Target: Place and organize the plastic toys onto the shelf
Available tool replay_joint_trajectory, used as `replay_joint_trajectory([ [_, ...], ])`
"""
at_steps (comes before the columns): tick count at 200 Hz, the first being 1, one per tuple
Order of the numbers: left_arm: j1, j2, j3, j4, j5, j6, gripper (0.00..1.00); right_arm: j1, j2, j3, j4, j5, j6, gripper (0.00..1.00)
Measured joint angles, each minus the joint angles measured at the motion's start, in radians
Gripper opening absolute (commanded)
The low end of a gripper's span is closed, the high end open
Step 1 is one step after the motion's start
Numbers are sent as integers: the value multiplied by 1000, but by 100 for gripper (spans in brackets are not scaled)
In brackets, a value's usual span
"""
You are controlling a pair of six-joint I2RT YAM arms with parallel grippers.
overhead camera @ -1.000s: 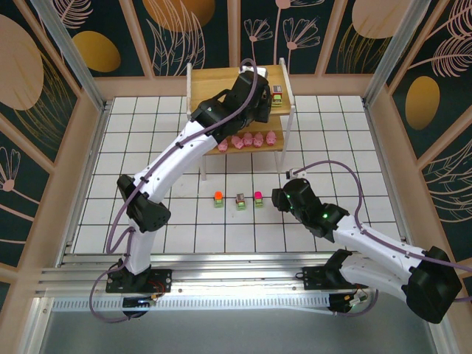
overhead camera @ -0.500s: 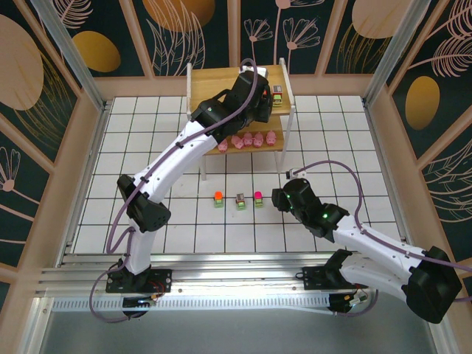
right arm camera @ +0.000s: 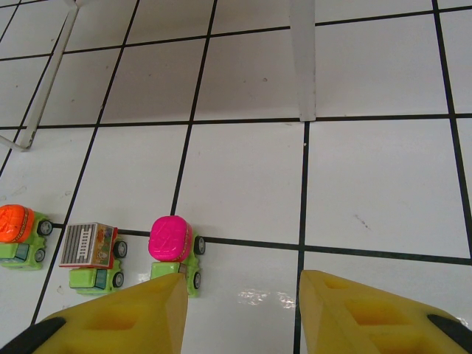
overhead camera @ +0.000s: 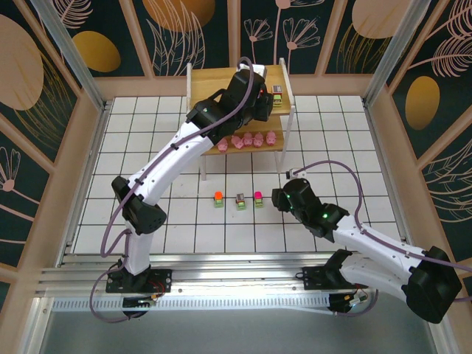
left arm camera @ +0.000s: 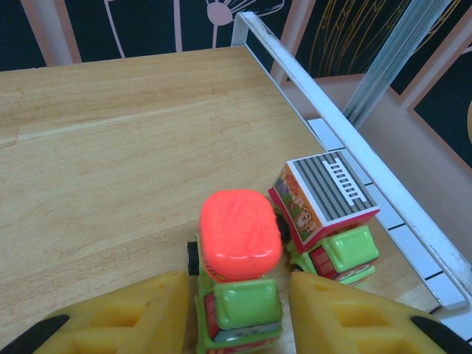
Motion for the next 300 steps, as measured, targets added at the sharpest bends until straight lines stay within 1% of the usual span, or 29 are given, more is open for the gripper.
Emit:
replay_joint_trajectory([
  [88,0,-27,-47,25,0,0,43,0,2,0,0,-3,0,46],
  [126,0,-88,-84,48,0,0,44,2,2,0,0,-8,0,49],
  [157,0,-175,-171,84,0,1,44,30,24,15,-19,-3,5,51],
  [173,-1,-239,-251,110,0,3,44,52,52,31,-25,4,12,52],
  [192,-12,-337,-387,147,-13,17,44,78,94,51,-27,11,28,52],
  [246,-105,-652,-878,281,-122,34,45,119,237,105,-24,25,56,52],
  [268,-126,-732,-1036,305,-162,24,44,120,290,128,-20,28,61,52],
  [300,-143,-802,-1220,329,-203,-9,45,123,380,171,-13,31,70,53],
])
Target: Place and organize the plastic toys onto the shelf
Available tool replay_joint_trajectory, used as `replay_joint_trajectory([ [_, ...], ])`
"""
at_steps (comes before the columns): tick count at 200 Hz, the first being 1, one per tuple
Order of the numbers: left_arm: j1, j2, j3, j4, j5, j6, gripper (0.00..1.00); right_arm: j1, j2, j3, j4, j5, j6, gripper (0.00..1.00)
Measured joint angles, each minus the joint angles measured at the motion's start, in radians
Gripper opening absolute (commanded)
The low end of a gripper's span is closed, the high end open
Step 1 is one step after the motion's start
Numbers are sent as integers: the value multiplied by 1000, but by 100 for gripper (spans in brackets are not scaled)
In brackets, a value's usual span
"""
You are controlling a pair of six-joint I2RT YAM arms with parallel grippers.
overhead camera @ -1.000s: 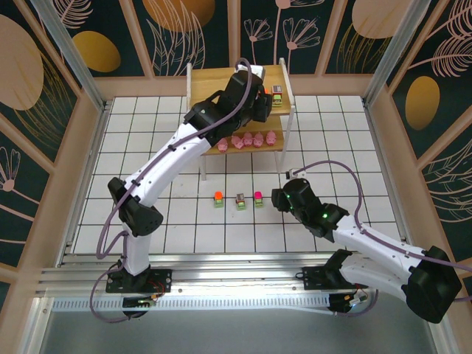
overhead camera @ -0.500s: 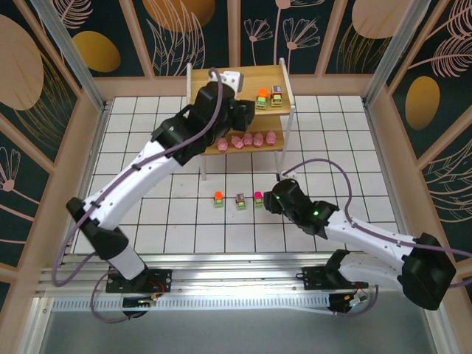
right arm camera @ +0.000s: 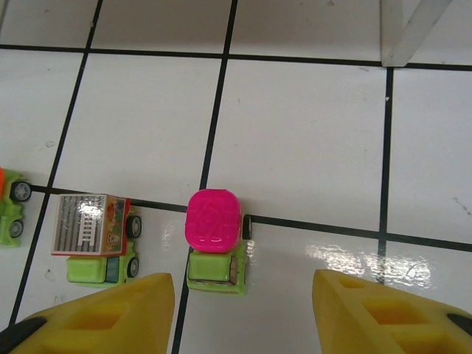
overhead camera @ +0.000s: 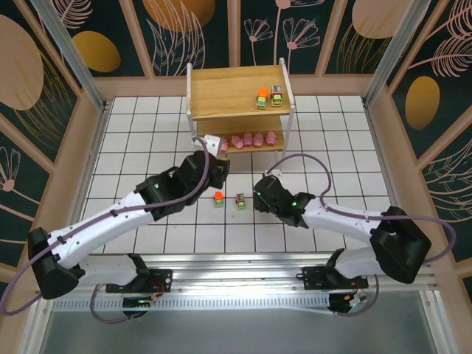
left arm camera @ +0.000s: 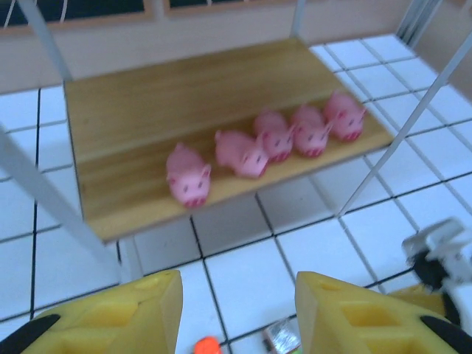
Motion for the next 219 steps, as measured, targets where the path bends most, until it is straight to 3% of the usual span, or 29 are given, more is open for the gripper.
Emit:
replay_joint_trajectory([
  [57,-1,-84,-251,51,-45,-30,47,8,84,37,15,4,13,54],
  [98,-1,-79,-375,112,-69,-47,54,8,145,43,42,3,13,54],
  [161,106,-80,-521,224,-34,-55,60,8,210,65,46,3,13,51],
  [219,143,-26,-539,282,-14,-54,60,8,255,77,48,4,14,46],
])
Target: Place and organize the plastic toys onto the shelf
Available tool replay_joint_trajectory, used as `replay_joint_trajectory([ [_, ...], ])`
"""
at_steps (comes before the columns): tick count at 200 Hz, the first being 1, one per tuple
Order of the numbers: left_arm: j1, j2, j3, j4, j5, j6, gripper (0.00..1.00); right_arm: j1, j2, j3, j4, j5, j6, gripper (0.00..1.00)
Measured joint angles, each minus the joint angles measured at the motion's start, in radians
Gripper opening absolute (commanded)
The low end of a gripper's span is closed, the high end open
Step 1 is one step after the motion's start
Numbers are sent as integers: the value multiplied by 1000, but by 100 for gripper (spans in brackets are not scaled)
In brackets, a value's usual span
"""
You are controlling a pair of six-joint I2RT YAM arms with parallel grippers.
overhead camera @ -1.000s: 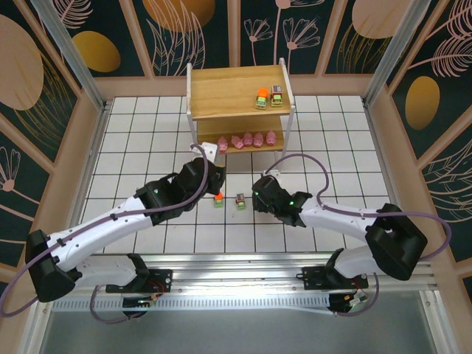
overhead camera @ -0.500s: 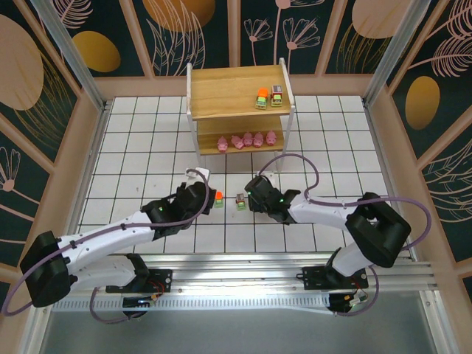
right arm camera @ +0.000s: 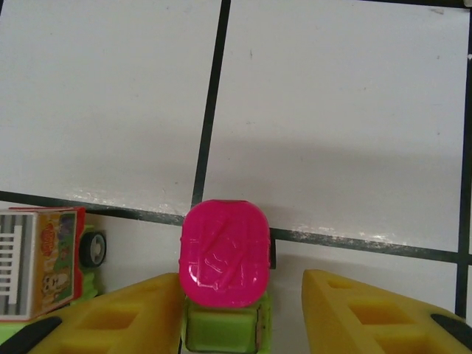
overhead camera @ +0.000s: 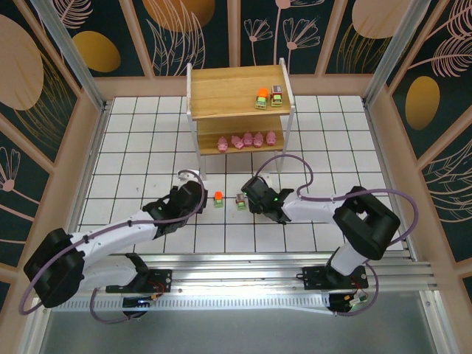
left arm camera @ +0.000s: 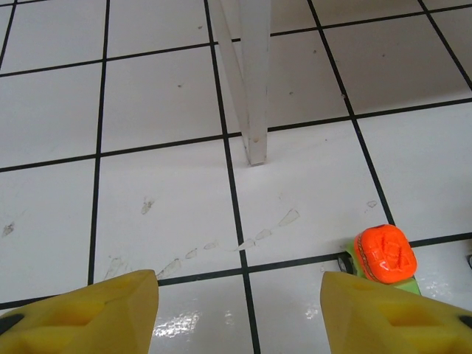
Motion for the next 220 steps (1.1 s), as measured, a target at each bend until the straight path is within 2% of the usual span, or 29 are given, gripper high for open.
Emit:
replay_joint_trajectory([
  [177,67,110,-35,156,60,37,62,39,79,55,-65,65,85,43],
  [220,72,112,-44,174,68,45,61,50,79,55,-69,72,101,39],
])
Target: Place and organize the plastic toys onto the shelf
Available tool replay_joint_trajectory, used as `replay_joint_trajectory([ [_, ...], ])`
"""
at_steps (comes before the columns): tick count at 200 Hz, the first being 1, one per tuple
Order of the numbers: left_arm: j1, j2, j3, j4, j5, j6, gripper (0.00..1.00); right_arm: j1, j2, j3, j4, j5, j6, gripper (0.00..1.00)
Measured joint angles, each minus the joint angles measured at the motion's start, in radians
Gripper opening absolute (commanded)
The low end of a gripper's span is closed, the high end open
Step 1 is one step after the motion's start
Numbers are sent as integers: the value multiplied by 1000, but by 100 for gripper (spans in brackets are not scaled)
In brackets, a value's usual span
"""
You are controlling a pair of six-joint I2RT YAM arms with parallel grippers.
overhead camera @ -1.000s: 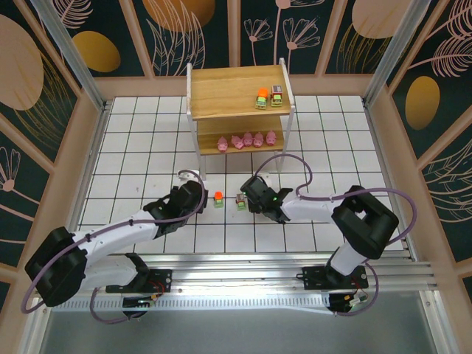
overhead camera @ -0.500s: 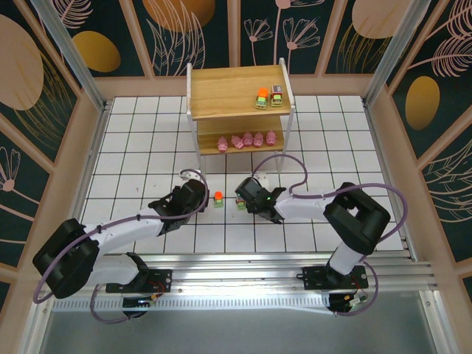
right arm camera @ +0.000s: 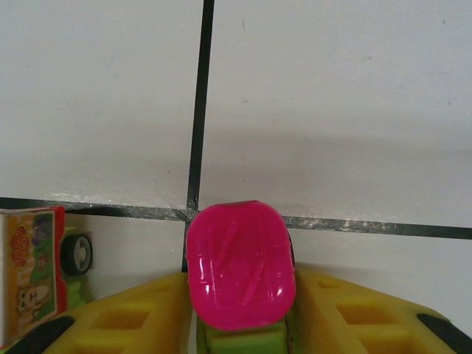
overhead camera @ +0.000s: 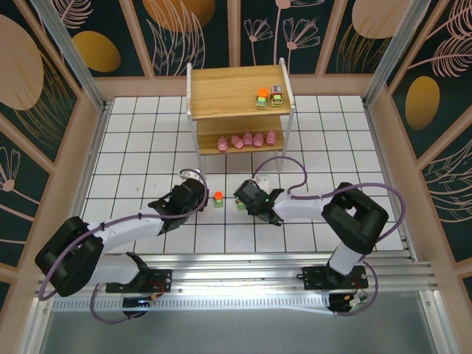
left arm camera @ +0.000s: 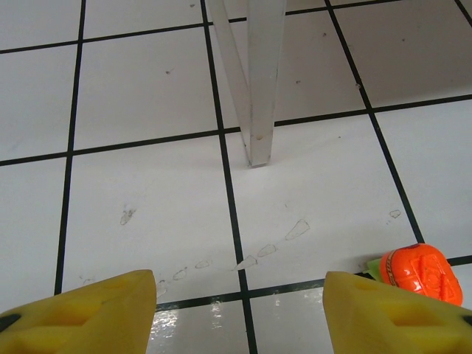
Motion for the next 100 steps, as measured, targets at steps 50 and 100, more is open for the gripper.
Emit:
replay_joint_trajectory([
  [50,0,0,-11,11,22,5,61,5,0,0,0,3,3,32],
  [100,1,0,-14,23,55,13,61,22,-6,0,-16,26,7,27],
])
